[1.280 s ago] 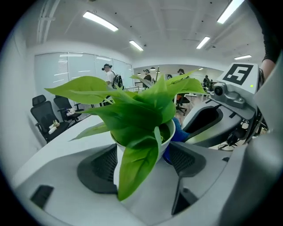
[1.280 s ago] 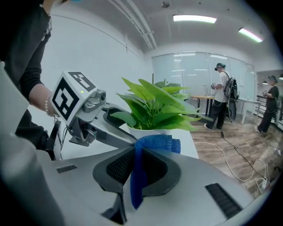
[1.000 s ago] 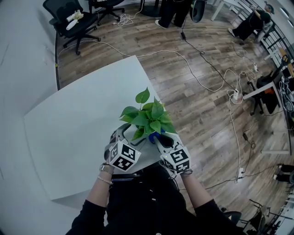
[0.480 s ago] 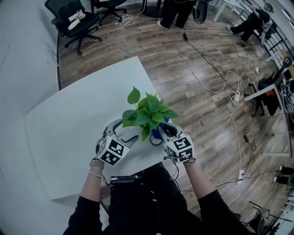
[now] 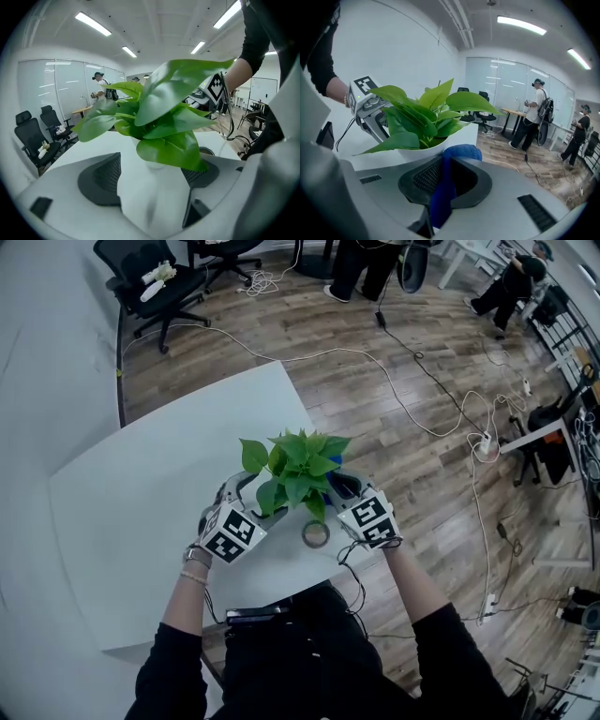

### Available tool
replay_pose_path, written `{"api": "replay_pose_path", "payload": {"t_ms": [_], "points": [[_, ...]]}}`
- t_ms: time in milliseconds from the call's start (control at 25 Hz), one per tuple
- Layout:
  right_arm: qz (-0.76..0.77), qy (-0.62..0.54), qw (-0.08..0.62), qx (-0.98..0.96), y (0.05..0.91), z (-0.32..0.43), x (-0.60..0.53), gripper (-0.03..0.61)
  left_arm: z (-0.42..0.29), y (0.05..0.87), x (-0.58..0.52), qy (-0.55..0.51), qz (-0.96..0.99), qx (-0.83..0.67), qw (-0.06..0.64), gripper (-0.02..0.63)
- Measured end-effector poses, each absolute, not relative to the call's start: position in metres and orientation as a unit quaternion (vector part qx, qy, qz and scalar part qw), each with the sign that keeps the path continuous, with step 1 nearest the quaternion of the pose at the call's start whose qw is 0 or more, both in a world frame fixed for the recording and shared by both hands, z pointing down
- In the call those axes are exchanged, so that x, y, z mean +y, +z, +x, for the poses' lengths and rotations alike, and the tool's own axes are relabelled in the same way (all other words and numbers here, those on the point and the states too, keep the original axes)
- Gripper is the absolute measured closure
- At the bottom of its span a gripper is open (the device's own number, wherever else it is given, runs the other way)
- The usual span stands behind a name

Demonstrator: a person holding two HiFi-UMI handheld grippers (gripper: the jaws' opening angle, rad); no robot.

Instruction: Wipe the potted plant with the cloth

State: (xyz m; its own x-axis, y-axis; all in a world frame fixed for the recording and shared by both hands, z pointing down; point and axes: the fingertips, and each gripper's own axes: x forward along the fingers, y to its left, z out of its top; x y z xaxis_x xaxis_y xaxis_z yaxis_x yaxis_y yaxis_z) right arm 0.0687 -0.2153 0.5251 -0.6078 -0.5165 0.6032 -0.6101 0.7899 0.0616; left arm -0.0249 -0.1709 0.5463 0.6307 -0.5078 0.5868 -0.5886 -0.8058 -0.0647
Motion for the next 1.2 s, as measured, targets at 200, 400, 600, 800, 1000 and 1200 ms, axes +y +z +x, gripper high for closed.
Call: {"api": "replay_pose_path", "payload": {"t_ms": [200,400,600,800,1000,1200], "points": [[0.238,0.017,0.327,-0.914,0.518,0.066,-0.225,0.503,-0.008,0.542,-0.181,0.291,0.908,-0.293,0.070,0.222],[0.185,-0.008,0.329,-0.926,0.515,0.066,-0.222,0.505,0.011,0.543,-0.182,0.293,0.910,-0.286,0.073,0.220],[0.180,-0.008,0.326,-0.928,0.510,0.065,-0.220,0.503,0.008,0.537,-0.180,0.312,0.903,-0.289,0.064,0.221],[0.184,-0.001,0.322,-0.929,0.506,0.062,-0.200,0.503,0.005,0.533,-0.164,0.316,0.897,-0.300,0.076,0.221],[0.210,0.013,0.317,-0.925,0.501,0.068,-0.177,0.503,0.009,0.527,-0.149,0.318,0.891,-0.312,0.083,0.221],[0.219,0.004,0.331,-0.918,0.525,0.063,-0.130,0.503,0.004,0.545,-0.127,0.308,0.887,-0.331,0.094,0.221]]}}
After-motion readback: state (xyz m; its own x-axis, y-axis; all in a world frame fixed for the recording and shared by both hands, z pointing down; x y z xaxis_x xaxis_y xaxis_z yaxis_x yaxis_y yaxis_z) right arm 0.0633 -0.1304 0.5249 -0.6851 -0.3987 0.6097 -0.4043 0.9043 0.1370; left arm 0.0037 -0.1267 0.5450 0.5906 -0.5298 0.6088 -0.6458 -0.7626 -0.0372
